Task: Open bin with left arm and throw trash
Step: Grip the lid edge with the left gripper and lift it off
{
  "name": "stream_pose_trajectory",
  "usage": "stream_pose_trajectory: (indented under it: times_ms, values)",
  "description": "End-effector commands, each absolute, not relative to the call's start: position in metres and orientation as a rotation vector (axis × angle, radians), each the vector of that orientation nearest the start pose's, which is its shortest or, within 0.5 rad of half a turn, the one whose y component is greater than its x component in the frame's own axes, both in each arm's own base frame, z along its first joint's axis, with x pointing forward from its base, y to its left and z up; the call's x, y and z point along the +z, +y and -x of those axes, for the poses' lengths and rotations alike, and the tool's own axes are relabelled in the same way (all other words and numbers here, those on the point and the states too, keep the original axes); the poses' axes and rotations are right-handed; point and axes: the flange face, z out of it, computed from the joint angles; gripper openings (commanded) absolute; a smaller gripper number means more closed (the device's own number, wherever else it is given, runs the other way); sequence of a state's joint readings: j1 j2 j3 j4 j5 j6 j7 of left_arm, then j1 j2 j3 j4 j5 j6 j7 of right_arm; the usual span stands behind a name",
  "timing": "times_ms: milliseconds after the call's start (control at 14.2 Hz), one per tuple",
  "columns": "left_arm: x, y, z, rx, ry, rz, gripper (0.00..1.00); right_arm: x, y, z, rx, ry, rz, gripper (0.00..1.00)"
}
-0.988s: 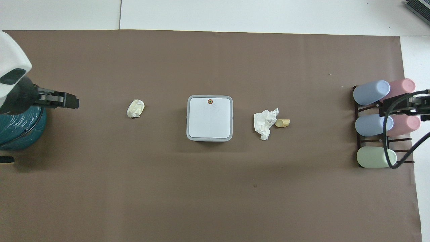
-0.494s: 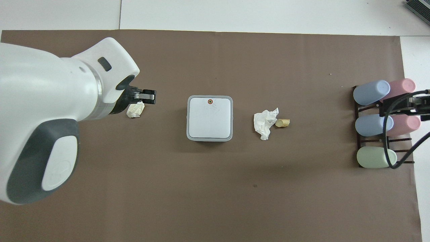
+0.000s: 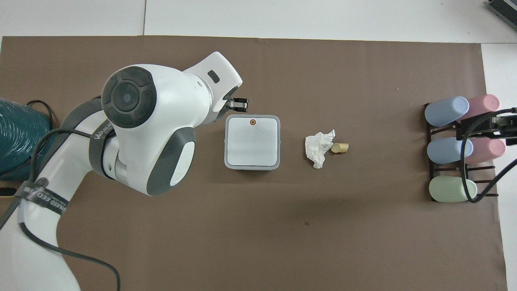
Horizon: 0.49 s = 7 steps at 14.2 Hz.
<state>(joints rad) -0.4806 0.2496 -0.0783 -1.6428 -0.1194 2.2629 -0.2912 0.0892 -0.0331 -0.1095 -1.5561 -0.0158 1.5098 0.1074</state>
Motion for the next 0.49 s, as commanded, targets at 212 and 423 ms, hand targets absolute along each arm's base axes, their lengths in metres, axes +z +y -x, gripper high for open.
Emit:
stream_pose_trajectory:
  times_ms: [212,423]
  values:
    - [0.451,-0.388,-0.562,-0.38,0.376,3.345,0.0,0.646,-0.014,-0.53,0.032,0.163,3.13,1.0]
    - [0.425,-0.399,-0.545,-0.324,0.394,3.335,0.0,0.646,-0.014,-0.53,0.032,0.163,3.13,1.0]
